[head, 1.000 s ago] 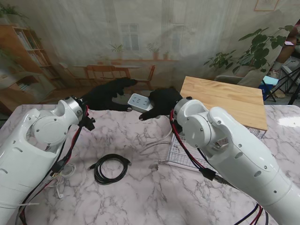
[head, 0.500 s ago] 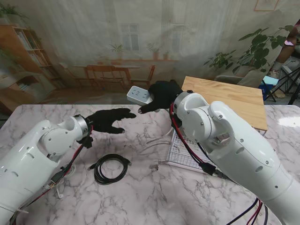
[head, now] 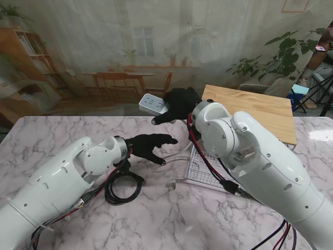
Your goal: Load the small electronics into the mesh drawer
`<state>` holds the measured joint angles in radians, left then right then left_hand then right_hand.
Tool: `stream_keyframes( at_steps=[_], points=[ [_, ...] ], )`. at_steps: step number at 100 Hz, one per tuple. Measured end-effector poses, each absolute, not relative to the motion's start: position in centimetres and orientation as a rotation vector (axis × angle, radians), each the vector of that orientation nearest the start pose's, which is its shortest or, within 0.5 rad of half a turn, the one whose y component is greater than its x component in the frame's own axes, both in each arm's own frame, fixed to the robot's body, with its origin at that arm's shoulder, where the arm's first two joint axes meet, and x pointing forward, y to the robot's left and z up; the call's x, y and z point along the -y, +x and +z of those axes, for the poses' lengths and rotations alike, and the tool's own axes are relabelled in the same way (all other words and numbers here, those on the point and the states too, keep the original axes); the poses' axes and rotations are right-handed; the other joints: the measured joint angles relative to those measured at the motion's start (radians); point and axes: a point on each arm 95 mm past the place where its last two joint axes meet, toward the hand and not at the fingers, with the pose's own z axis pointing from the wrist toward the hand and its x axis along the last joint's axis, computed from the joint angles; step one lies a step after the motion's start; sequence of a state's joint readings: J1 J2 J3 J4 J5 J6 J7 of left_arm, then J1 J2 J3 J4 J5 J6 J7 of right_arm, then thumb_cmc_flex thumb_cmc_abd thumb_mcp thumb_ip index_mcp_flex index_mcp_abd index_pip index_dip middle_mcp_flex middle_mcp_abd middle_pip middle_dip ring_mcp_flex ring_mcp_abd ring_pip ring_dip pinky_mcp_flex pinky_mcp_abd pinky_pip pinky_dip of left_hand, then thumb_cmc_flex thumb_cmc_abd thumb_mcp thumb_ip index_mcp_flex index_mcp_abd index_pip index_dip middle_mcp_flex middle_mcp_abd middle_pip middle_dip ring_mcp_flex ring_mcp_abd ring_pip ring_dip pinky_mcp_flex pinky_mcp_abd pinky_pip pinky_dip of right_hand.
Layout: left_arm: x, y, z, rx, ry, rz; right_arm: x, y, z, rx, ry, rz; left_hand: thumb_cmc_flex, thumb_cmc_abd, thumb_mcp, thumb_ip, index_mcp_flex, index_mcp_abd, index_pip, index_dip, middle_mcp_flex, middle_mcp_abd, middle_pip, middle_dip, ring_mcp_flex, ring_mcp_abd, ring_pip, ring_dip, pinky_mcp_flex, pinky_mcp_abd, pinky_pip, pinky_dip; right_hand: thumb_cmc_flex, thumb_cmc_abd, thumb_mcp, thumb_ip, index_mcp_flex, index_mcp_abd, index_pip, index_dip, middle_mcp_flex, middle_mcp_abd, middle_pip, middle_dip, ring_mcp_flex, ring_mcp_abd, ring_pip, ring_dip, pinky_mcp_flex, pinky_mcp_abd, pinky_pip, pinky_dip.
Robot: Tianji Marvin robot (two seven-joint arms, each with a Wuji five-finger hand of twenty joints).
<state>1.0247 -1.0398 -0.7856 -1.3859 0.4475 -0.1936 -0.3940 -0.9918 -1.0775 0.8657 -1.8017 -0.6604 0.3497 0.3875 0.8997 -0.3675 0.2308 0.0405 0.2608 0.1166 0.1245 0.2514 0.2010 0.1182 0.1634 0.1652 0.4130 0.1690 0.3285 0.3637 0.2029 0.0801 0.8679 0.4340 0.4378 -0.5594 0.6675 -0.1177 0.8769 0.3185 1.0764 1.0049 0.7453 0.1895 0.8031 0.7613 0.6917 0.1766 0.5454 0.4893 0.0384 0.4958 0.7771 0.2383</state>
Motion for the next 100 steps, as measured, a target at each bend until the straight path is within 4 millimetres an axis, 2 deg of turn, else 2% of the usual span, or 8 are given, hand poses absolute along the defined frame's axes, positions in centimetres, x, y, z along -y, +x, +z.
stream_keyframes(
  at_steps=[19,33,41,47,52,62,79,100],
  points=[
    [9.2,48.1,-29.8,-2.089,-1.356,-1.637,-12.6,45.8,-13.0,-1.600,1.228,1.663,0.088,0.063,0.038,-0.006,0.041,0.030,0.094,0.059,0.132,0.000,0.093,0.054,0.041,0.000,0.017,-0.006,0.057,0.000,0.013,0.000,0.000,0.000,0.000,0.000,0.000,0.000,0.000,0.001,0.000,0.000,0.000,0.000,0.000,0.000,0.000,0.000,-0.007,0.000,-0.002,0.000],
    [9.6,48.3,-30.3,-2.008,-1.372,-1.679,-12.8,45.8,-12.9,-1.600,1.227,1.666,0.143,0.118,0.056,-0.023,0.157,0.038,0.232,0.123,0.319,0.001,0.151,0.094,0.156,-0.012,0.057,-0.006,0.138,0.000,0.067,0.000,0.000,0.000,0.000,0.000,0.000,0.000,0.000,0.001,0.000,0.000,0.000,0.000,0.000,0.000,0.000,0.000,-0.007,0.000,-0.002,0.000],
    [9.8,48.2,-30.5,-1.996,-1.378,-1.690,-12.8,45.8,-12.9,-1.597,1.228,1.667,0.196,0.123,0.003,-0.032,0.236,-0.014,0.322,0.166,0.433,-0.003,0.162,0.105,0.226,-0.019,0.069,-0.001,0.186,0.000,0.105,0.000,0.000,0.000,0.000,0.000,0.000,0.000,0.000,0.001,0.000,0.000,0.000,0.000,0.000,0.000,0.000,0.000,-0.007,0.000,-0.003,0.000],
    [9.9,48.0,-30.7,-1.998,-1.382,-1.693,-12.8,45.8,-12.9,-1.590,1.233,1.667,0.221,0.122,-0.027,-0.032,0.285,-0.050,0.371,0.189,0.487,-0.029,0.173,0.111,0.256,-0.025,0.073,0.006,0.202,0.000,0.121,0.001,0.000,0.000,0.000,0.000,0.000,0.000,0.000,0.002,0.000,0.000,0.000,0.000,0.000,0.000,0.000,0.000,-0.007,0.000,-0.004,0.000],
    [9.9,47.9,-30.8,-2.003,-1.382,-1.693,-12.8,45.8,-13.0,-1.584,1.244,1.668,0.230,0.122,-0.040,-0.032,0.286,-0.062,0.384,0.195,0.505,-0.049,0.175,0.112,0.262,-0.025,0.074,0.007,0.208,0.000,0.127,0.001,0.000,0.000,0.000,0.000,0.000,0.000,0.000,0.002,0.000,0.000,0.000,0.000,0.000,0.000,0.000,0.000,-0.008,0.000,-0.006,0.000],
    [10.2,47.7,-31.0,-2.016,-1.394,-1.697,-13.0,45.7,-13.1,-1.582,1.261,1.671,0.231,0.122,-0.041,-0.032,0.295,-0.063,0.388,0.195,0.517,-0.050,0.176,0.114,0.267,-0.026,0.074,0.009,0.209,0.000,0.127,0.001,0.000,0.000,0.000,0.000,0.000,0.000,0.000,0.002,0.000,0.000,0.000,0.000,0.000,0.000,0.000,0.000,-0.008,0.000,-0.007,0.000],
    [10.5,47.5,-31.2,-2.007,-1.380,-1.717,-13.4,45.8,-13.1,-1.590,1.256,1.670,0.294,0.122,-0.115,-0.032,0.394,-0.073,0.493,0.185,0.678,-0.052,0.148,0.215,0.340,-0.030,0.136,0.067,0.255,0.001,0.195,0.011,0.000,0.000,0.000,0.000,0.000,0.000,0.000,0.002,0.000,0.000,0.000,0.000,0.000,0.000,0.000,0.000,-0.008,0.000,-0.011,0.000],
    [10.1,47.0,-30.7,-1.972,-1.341,-1.768,-13.4,45.9,-13.1,-1.585,1.251,1.666,0.297,0.121,-0.117,-0.042,0.407,-0.057,0.582,0.202,0.764,-0.034,0.201,0.370,0.373,-0.014,0.243,0.214,0.277,0.026,0.285,0.039,0.000,0.000,0.000,0.000,0.000,0.000,0.000,0.003,0.000,0.000,0.000,0.000,0.000,0.000,0.000,0.000,-0.008,0.000,-0.011,0.000]
  ],
)
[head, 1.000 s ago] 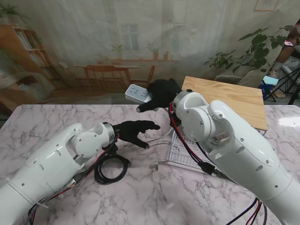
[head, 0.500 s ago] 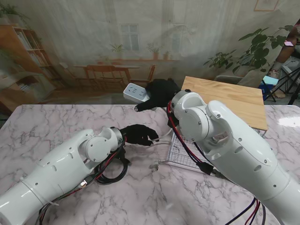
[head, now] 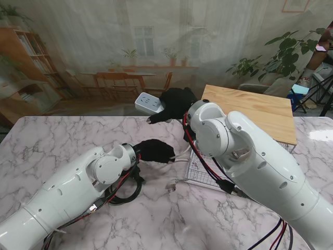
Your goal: Load the small electronics into the mesh drawer
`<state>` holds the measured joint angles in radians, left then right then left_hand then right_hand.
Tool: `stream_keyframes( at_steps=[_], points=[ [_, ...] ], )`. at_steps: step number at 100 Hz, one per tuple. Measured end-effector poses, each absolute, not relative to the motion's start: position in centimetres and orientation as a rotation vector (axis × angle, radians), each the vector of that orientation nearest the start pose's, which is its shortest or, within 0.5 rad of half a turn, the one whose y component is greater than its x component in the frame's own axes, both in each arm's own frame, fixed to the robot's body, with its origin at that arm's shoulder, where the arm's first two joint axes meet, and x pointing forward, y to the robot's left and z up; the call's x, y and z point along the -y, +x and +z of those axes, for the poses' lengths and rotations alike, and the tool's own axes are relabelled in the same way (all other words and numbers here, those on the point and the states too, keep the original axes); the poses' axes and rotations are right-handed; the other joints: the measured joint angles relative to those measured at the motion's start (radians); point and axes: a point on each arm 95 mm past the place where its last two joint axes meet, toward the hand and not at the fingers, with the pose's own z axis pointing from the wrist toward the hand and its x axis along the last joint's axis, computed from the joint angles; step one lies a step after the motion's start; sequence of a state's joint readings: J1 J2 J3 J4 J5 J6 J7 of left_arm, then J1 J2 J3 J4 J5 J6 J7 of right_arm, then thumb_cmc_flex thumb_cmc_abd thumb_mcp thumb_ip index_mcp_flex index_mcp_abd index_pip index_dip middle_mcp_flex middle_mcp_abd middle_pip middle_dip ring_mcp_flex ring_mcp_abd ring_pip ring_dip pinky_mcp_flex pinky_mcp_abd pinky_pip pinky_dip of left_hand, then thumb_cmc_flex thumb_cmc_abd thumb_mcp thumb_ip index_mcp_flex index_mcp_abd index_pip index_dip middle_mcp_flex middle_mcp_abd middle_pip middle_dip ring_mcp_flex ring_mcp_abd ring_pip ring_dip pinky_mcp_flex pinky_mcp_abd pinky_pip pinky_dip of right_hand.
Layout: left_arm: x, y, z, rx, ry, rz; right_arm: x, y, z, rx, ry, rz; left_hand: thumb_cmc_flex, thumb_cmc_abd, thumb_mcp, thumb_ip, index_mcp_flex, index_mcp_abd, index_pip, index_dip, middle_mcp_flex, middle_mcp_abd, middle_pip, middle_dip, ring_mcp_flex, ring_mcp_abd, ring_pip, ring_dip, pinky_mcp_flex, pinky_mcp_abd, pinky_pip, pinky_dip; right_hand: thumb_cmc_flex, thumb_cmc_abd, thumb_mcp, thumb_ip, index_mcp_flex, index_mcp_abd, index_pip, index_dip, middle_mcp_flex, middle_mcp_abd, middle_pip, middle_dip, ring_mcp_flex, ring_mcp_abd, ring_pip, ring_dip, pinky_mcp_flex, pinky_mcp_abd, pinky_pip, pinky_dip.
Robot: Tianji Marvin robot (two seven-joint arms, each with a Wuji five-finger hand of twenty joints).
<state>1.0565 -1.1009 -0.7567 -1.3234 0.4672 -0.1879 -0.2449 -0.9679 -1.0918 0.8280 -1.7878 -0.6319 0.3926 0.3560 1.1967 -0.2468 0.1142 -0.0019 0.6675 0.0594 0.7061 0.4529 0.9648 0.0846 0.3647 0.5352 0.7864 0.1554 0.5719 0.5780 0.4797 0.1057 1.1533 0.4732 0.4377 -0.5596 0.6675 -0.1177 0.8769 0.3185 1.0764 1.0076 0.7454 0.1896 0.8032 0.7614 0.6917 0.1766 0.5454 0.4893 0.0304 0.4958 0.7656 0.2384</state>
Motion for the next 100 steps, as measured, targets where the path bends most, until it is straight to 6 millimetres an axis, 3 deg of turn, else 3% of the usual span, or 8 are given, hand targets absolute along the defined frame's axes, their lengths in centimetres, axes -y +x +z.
stream_keyframes(
  at_steps=[21,38,75,100],
  points=[
    [8.8,44.9,-28.2,-1.994,-1.263,-1.880,-12.5,46.2,-12.8,-1.556,1.235,1.646,0.000,0.000,0.000,0.000,-0.001,0.026,0.022,0.111,0.000,0.035,0.090,0.176,0.000,0.033,0.099,0.187,-0.020,0.038,0.086,0.053,0.000,0.000,0.000,0.000,0.000,0.000,0.000,0.002,0.000,0.000,0.000,0.000,0.000,0.000,0.000,0.000,0.000,0.000,0.000,0.000],
    [6.6,42.9,-26.0,-1.966,-1.154,-1.952,-11.9,46.4,-13.2,-1.559,1.216,1.619,0.000,0.000,0.001,0.000,-0.001,0.030,0.029,0.163,0.000,0.048,0.146,0.264,0.000,0.050,0.157,0.271,-0.026,0.061,0.121,0.100,0.000,0.000,0.000,0.000,0.000,0.000,0.000,0.008,0.000,0.000,0.000,0.000,0.000,0.000,0.000,0.000,0.000,0.000,0.000,0.000],
    [1.6,41.1,-22.5,-1.857,-1.012,-1.974,-10.9,47.1,-15.1,-1.591,1.214,1.558,0.000,0.002,0.002,0.000,-0.001,0.031,0.062,0.220,0.000,0.061,0.197,0.328,0.035,0.062,0.208,0.315,0.004,0.083,0.150,0.123,0.000,0.000,0.000,0.000,0.000,0.000,0.000,0.009,0.000,0.000,0.001,0.000,0.000,0.000,0.000,0.000,0.000,0.000,0.000,0.000],
    [-0.1,40.1,-19.2,-1.757,-0.886,-2.045,-11.4,46.7,-15.7,-1.661,1.147,1.555,0.000,0.002,0.002,0.000,-0.001,0.016,0.076,0.230,0.000,0.062,0.221,0.329,0.041,0.066,0.229,0.328,0.025,0.087,0.160,0.123,0.000,0.000,0.000,0.000,0.000,0.000,0.000,0.009,0.000,0.000,0.001,0.000,0.000,-0.001,0.000,0.000,0.000,0.000,0.000,0.000]
  ],
)
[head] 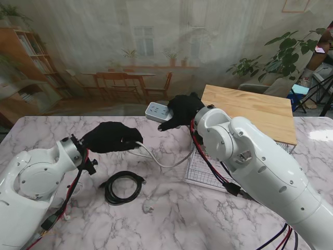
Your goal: Load the small electronics into the mesh drawer
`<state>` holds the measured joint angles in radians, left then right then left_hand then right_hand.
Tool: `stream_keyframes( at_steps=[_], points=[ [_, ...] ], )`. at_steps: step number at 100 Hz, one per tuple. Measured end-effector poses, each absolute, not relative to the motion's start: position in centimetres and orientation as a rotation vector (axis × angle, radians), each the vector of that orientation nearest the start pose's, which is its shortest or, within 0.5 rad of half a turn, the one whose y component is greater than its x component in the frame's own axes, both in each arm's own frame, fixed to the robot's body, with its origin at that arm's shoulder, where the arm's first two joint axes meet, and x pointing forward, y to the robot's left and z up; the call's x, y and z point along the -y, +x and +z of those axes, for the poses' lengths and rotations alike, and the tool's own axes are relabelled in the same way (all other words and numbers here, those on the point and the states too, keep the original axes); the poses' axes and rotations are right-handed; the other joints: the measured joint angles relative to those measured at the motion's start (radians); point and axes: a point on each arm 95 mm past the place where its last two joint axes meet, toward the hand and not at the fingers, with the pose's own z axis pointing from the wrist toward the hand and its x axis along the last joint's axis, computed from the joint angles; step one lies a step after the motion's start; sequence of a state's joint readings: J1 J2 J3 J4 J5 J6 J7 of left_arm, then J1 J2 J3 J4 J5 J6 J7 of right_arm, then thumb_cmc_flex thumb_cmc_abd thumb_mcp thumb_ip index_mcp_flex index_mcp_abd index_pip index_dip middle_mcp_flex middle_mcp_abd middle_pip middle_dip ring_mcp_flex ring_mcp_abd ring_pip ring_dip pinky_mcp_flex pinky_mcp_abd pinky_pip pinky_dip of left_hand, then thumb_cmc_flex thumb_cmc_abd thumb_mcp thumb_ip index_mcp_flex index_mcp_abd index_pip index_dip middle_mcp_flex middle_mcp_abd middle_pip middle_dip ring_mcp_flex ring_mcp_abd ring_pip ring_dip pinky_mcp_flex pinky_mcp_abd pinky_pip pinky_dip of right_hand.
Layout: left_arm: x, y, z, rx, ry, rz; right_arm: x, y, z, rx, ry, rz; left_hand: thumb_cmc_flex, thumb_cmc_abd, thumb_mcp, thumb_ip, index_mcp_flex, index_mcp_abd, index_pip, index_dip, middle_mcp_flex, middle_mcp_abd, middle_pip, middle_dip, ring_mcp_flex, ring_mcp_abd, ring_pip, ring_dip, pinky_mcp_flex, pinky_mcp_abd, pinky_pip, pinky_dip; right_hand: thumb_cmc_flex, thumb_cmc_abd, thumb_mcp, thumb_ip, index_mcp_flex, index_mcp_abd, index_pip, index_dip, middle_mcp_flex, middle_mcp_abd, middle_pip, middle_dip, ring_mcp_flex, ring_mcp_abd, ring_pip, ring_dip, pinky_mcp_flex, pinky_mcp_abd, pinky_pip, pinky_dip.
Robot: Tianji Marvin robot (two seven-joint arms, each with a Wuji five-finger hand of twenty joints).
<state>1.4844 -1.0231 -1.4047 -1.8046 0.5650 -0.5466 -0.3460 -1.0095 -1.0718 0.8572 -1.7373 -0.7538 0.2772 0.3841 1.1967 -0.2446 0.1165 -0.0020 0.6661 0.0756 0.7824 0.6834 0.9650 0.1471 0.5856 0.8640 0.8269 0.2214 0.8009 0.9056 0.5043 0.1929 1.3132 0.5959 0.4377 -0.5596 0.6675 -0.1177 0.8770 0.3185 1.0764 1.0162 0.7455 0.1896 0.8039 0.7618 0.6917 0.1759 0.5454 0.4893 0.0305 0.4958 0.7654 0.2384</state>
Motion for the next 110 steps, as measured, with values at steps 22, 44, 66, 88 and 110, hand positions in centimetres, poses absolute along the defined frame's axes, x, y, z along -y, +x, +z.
stream_keyframes(
  at_steps=[22,44,66,88,110],
  points=[
    [-0.7,39.8,-16.1,-1.710,-0.785,-2.063,-11.9,46.0,-16.8,-1.696,1.135,1.575,0.000,0.000,0.000,0.000,0.000,-0.008,0.000,0.006,0.015,0.000,0.003,-0.003,0.032,0.000,0.001,0.000,0.022,0.004,0.009,0.000,0.000,0.000,0.000,0.000,0.000,0.000,0.000,0.000,0.000,0.000,0.000,0.000,0.000,-0.001,0.000,0.000,0.000,0.000,0.000,0.000],
    [-1.1,40.6,-14.0,-1.703,-0.723,-2.021,-11.8,45.1,-18.2,-1.709,1.152,1.593,0.000,0.000,0.000,0.000,0.000,-0.015,0.001,0.010,0.015,0.000,0.003,-0.025,0.041,0.000,0.011,0.002,0.030,0.006,0.018,0.000,0.000,0.000,0.000,0.000,0.000,0.000,0.000,0.000,0.000,0.000,0.000,0.000,0.000,-0.001,0.000,0.000,0.000,0.000,0.000,0.000],
    [-2.0,42.1,-13.0,-1.667,-0.721,-1.958,-11.4,44.9,-18.4,-1.691,1.168,1.600,0.000,0.000,0.000,0.000,0.000,-0.017,0.001,0.014,0.015,0.000,0.011,-0.031,0.041,0.000,0.019,0.011,0.030,0.006,0.026,0.000,0.000,0.000,0.000,0.000,0.000,0.000,0.000,0.000,0.000,0.000,0.001,0.000,0.000,-0.001,0.000,0.000,0.000,0.000,0.000,0.000],
    [-3.3,43.1,-12.2,-1.617,-0.760,-1.943,-11.4,44.6,-18.2,-1.683,1.156,1.611,0.000,0.000,0.000,0.000,0.000,-0.018,0.001,0.014,0.015,0.000,0.011,-0.039,0.041,0.000,0.019,0.011,0.030,0.006,0.027,0.000,0.000,0.000,0.000,0.000,0.000,0.000,0.000,0.000,0.000,0.000,0.001,0.000,0.000,-0.001,0.000,0.000,0.000,0.000,0.000,0.000],
    [-3.2,41.9,-9.7,-1.629,-0.679,-1.983,-11.5,44.6,-18.1,-1.681,1.158,1.617,0.000,0.000,0.000,0.000,0.000,-0.018,0.001,0.015,0.015,0.000,0.013,-0.041,0.042,0.000,0.020,0.011,0.031,0.006,0.027,0.000,0.000,0.000,0.000,0.000,0.001,0.000,0.000,0.000,0.000,0.000,0.001,0.000,0.000,-0.001,0.000,0.000,0.000,0.000,0.000,0.000]
  ],
)
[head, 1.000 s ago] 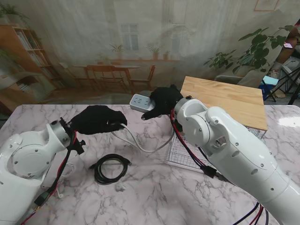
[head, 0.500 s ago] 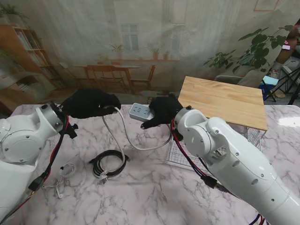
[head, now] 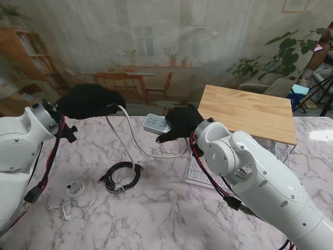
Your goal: Load the small electronics into the mesh drawer
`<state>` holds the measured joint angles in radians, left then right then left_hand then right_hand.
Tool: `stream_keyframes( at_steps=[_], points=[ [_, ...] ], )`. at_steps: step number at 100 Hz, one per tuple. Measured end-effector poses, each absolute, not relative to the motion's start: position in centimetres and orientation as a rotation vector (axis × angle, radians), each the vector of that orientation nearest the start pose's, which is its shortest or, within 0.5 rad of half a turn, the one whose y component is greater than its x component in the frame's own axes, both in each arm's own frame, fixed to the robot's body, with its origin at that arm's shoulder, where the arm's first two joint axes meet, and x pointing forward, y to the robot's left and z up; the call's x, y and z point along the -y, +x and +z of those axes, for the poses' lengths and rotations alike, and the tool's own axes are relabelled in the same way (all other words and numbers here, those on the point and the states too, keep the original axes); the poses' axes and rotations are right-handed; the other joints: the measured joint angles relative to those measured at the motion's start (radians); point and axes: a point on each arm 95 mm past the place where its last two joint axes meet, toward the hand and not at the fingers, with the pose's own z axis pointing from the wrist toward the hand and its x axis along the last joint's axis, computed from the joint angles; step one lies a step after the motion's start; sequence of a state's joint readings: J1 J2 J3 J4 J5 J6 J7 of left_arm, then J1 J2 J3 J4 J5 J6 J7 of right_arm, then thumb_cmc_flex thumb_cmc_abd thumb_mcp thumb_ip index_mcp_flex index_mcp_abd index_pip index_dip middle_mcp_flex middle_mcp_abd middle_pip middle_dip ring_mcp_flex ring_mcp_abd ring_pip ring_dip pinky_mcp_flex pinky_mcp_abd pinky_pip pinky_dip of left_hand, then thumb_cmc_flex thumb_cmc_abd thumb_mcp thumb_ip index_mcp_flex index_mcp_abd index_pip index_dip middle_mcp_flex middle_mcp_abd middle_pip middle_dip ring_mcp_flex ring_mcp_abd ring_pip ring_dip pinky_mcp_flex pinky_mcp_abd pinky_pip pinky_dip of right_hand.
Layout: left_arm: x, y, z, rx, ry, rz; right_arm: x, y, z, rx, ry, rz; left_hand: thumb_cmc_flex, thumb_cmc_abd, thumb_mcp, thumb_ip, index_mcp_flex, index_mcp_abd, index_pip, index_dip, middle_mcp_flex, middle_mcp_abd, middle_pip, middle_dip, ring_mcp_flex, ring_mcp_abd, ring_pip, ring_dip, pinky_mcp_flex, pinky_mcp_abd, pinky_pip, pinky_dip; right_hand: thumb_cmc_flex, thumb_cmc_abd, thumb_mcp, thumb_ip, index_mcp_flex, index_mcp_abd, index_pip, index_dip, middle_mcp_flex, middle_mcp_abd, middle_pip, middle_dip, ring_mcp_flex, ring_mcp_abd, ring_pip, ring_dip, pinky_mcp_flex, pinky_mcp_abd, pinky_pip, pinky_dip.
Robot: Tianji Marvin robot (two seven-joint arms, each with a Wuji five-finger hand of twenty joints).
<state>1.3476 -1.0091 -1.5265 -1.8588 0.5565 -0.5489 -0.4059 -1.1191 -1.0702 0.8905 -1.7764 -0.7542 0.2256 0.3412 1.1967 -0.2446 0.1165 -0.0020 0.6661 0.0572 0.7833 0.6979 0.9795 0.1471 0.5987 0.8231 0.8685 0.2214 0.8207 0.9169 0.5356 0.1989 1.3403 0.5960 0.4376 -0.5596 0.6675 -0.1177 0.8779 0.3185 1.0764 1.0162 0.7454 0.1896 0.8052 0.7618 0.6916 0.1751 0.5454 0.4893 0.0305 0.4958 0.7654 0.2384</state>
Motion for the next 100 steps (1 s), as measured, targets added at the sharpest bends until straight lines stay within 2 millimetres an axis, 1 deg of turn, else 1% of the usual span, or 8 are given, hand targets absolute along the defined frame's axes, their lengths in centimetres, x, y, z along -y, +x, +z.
stream_keyframes(
  at_steps=[13,32,43,64,79,100],
  points=[
    [-2.8,41.5,-8.2,-1.631,-0.618,-1.990,-11.5,44.7,-18.0,-1.669,1.170,1.620,0.000,0.000,0.000,0.000,0.000,-0.001,0.000,0.000,0.000,0.000,0.012,-0.009,0.000,0.000,0.000,0.000,0.000,0.000,0.000,0.000,0.000,0.000,0.000,0.000,0.000,0.000,0.000,0.000,0.000,0.000,0.000,0.000,0.000,0.000,0.000,0.000,0.000,0.000,0.000,0.000],
    [-2.3,41.9,-7.0,-1.641,-0.568,-1.960,-11.4,44.7,-17.8,-1.655,1.174,1.626,0.000,0.000,0.000,0.000,0.000,-0.002,0.000,0.000,0.000,0.000,0.012,-0.009,0.000,0.000,0.000,0.000,0.000,0.000,0.000,0.000,0.000,0.000,0.000,0.000,0.000,0.000,0.000,0.000,0.000,0.000,0.000,0.000,0.000,0.000,0.000,0.000,0.000,0.000,0.000,0.000],
    [-1.9,42.8,-7.1,-1.653,-0.573,-1.918,-11.4,44.7,-17.9,-1.655,1.181,1.629,0.000,0.000,0.000,0.000,0.000,-0.002,0.000,0.003,0.000,-0.001,0.012,-0.010,0.000,0.000,0.000,0.000,0.000,0.000,0.000,0.000,0.000,0.000,0.000,0.000,0.001,0.000,0.000,0.000,0.001,0.000,0.000,0.000,0.000,0.000,0.000,0.000,0.000,0.000,0.000,0.000],
    [-2.0,44.8,-8.3,-1.622,-0.673,-1.898,-11.6,44.6,-18.1,-1.661,1.183,1.636,0.000,0.000,0.000,0.000,0.000,-0.002,0.000,0.008,0.000,-0.001,0.012,-0.010,0.000,0.000,0.000,0.000,0.000,0.000,0.000,0.000,0.000,0.000,0.000,0.000,0.001,0.000,0.000,0.000,0.001,0.000,0.000,0.000,0.000,0.000,0.000,0.000,0.000,0.000,0.000,0.000],
    [-1.9,45.2,-8.4,-1.616,-0.680,-1.897,-12.0,44.6,-18.5,-1.676,1.189,1.636,0.000,0.000,0.000,0.000,0.000,-0.002,0.000,0.009,0.000,-0.001,0.012,-0.010,0.000,0.000,0.000,0.000,0.000,0.000,0.000,0.000,0.000,0.000,0.000,0.000,0.001,0.000,0.000,0.000,0.001,0.000,0.000,0.000,0.000,0.000,0.000,0.000,0.000,0.000,0.000,0.000],
    [-2.1,45.4,-7.9,-1.608,-0.665,-1.887,-12.4,44.8,-18.8,-1.682,1.205,1.643,0.000,0.000,0.000,0.000,0.000,-0.002,0.000,0.009,0.000,-0.001,0.012,-0.010,0.000,0.000,0.000,0.000,0.000,0.000,0.000,0.000,0.000,0.000,0.000,0.000,0.001,0.000,0.000,0.000,0.001,0.000,0.000,0.000,0.000,0.000,0.000,0.000,0.000,0.000,0.000,0.000]
  ],
)
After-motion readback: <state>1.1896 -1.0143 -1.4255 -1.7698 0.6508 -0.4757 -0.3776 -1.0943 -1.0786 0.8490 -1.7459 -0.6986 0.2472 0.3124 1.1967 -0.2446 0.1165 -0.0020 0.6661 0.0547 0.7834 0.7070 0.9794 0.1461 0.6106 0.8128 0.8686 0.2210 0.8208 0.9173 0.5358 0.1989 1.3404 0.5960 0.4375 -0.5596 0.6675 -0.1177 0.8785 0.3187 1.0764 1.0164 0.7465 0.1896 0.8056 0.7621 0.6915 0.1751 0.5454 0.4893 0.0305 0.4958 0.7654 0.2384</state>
